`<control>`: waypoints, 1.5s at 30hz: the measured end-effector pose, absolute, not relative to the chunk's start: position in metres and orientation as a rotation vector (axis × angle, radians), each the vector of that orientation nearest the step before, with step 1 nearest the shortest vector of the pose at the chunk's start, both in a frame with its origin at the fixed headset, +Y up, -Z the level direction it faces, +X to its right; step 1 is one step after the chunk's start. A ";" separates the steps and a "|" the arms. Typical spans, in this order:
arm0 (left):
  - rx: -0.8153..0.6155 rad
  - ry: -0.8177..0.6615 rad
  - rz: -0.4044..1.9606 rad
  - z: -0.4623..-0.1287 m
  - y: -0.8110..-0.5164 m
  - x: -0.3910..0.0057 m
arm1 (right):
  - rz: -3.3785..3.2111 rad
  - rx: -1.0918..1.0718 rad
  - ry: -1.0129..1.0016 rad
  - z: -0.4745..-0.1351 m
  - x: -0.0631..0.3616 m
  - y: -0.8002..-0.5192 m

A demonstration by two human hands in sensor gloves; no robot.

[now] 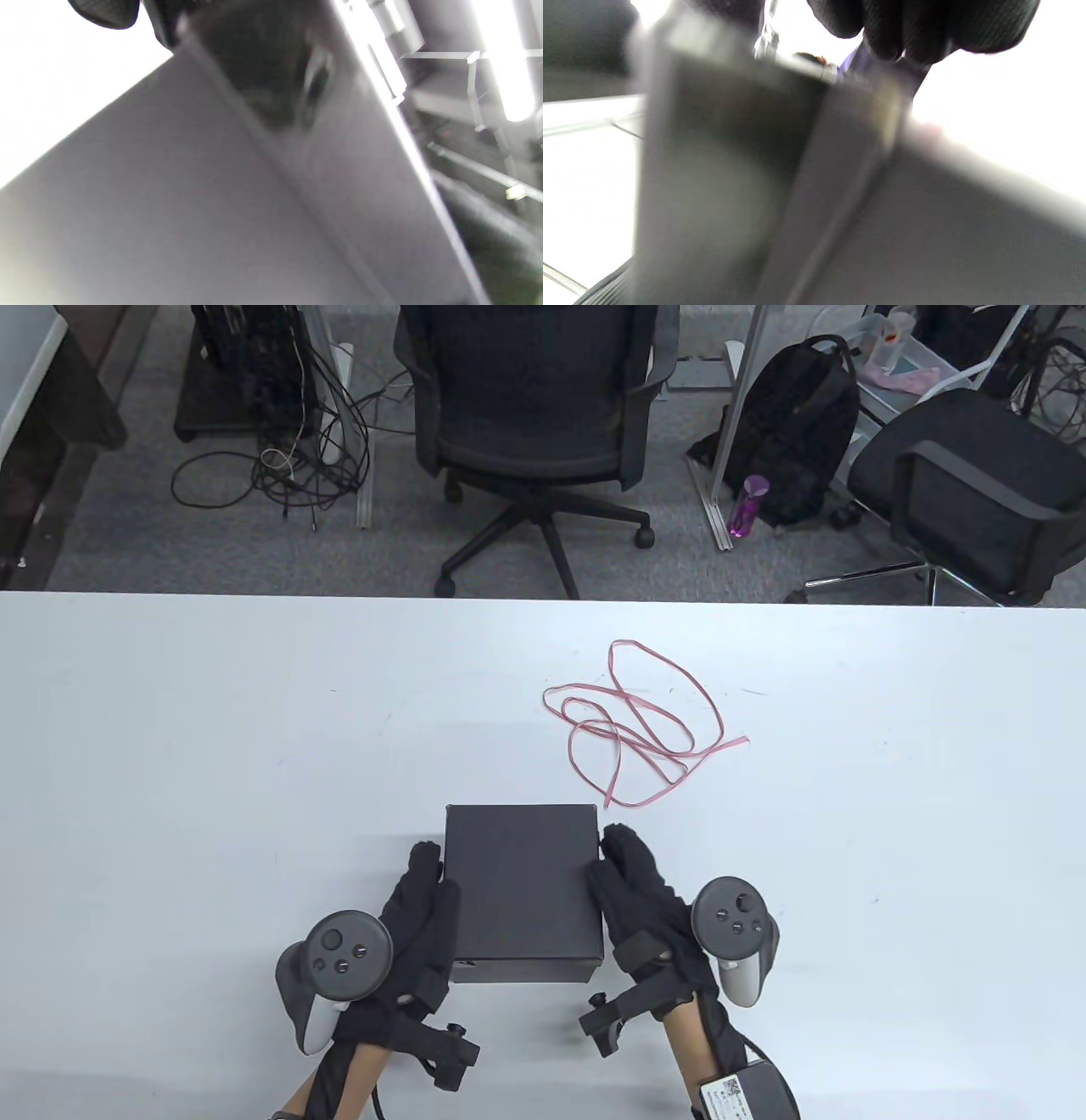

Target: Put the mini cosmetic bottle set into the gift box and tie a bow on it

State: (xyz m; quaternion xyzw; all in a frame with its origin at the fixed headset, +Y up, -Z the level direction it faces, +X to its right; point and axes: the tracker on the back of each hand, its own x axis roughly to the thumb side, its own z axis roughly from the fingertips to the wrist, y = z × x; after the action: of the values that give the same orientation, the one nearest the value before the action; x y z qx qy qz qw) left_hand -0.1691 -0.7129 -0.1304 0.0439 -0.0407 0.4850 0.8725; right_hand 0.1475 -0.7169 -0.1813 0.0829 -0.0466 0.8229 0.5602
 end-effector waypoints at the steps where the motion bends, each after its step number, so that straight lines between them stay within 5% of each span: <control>1: 0.145 -0.089 1.001 -0.132 -0.711 -0.175 | 1.963 0.187 -0.202 -0.182 0.156 -0.712; 5: 0.255 -0.056 0.905 -0.139 -0.710 -0.199 | 2.294 0.195 -0.472 -0.184 0.198 -0.696; 10: 0.226 0.012 0.865 -0.148 -0.729 -0.218 | 2.700 0.210 -0.597 -0.187 0.225 -0.701; 17: 0.189 0.092 0.837 -0.152 -0.748 -0.235 | 2.933 0.300 -0.301 -0.212 0.215 -0.721; 25: 0.163 0.125 0.819 -0.153 -0.756 -0.241 | 3.191 0.495 0.175 -0.300 0.146 -0.736; 33: 0.146 0.162 0.831 -0.155 -0.763 -0.248 | 3.370 0.529 0.425 -0.360 0.103 -0.772; 45: 0.126 0.159 0.836 -0.157 -0.764 -0.246 | 3.273 0.399 0.247 -0.368 0.107 -0.772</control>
State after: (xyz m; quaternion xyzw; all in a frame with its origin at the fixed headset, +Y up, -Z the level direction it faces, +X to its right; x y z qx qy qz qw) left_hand -0.2464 -0.7641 -0.1569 0.0612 0.0772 0.4052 0.9089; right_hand 0.1075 -0.7722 -0.3680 0.1203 0.0743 0.9865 -0.0821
